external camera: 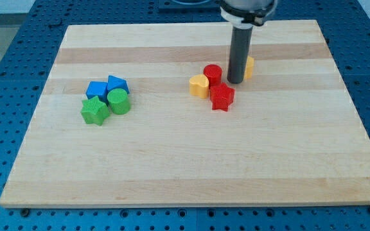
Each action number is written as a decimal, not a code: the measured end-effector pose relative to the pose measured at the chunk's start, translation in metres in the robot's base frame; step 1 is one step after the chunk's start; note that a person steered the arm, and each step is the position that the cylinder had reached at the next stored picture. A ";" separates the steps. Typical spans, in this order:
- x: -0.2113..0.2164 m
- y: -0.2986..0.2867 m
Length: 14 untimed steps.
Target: Slide the yellow hexagon towards the center
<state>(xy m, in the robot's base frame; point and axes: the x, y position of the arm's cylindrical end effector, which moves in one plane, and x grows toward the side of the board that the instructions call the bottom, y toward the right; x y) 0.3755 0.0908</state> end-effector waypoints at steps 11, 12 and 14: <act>-0.062 0.074; -0.041 0.135; 0.034 0.131</act>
<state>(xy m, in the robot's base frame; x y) 0.4095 0.2220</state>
